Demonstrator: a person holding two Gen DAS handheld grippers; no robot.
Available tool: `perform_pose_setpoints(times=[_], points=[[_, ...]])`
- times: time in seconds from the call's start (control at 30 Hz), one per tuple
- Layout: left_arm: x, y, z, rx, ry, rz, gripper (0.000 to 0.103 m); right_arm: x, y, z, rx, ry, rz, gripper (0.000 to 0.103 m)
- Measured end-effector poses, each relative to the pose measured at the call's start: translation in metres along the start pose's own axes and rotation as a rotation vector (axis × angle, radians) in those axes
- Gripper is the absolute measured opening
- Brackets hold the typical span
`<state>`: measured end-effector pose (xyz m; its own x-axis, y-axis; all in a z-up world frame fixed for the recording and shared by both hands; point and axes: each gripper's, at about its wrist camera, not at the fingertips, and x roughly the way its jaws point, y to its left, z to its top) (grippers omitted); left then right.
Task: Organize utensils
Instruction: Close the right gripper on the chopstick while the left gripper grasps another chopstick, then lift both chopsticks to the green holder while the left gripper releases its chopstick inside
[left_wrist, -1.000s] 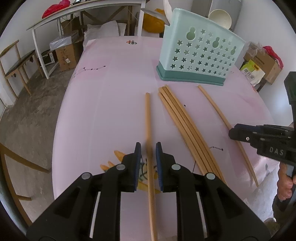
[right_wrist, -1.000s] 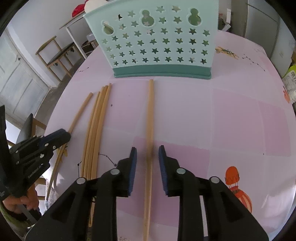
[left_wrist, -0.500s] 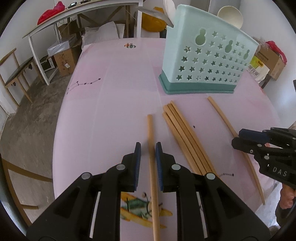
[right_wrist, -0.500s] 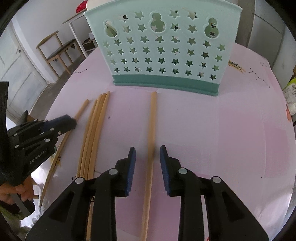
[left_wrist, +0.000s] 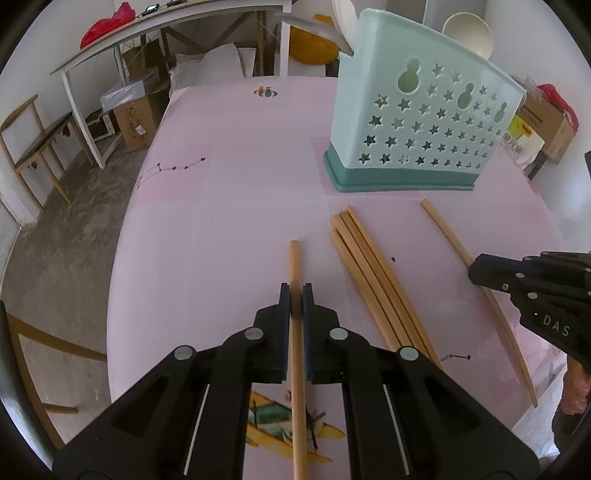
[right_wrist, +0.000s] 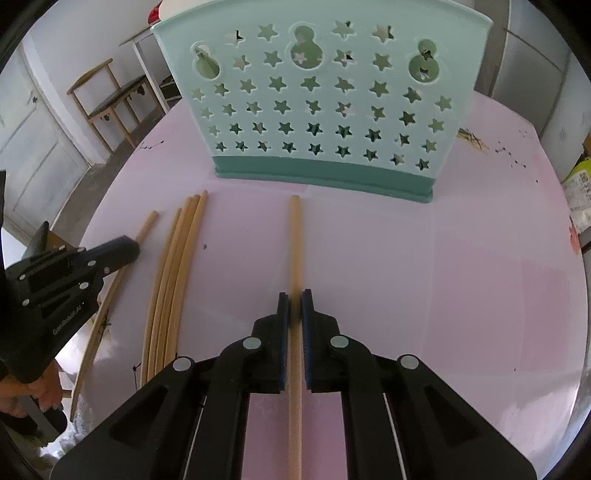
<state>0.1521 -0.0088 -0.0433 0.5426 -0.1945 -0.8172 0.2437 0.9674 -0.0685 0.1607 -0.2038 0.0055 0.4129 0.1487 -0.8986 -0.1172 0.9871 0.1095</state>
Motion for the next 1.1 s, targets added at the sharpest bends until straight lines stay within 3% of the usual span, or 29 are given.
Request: perform_pose_setpoints(times=[0.47,1.1], points=[[-0.011,-0.002,-0.015,-0.029,0.021,-0.014,0.005,-0.011,-0.011,-0.018,0.012,0.041,0.010,0.007],[-0.011,-0.013,-0.015,0.045,0.032,0.043,0.006,-0.005,0.003,-0.008,-0.026,0.042,-0.004,0.011]])
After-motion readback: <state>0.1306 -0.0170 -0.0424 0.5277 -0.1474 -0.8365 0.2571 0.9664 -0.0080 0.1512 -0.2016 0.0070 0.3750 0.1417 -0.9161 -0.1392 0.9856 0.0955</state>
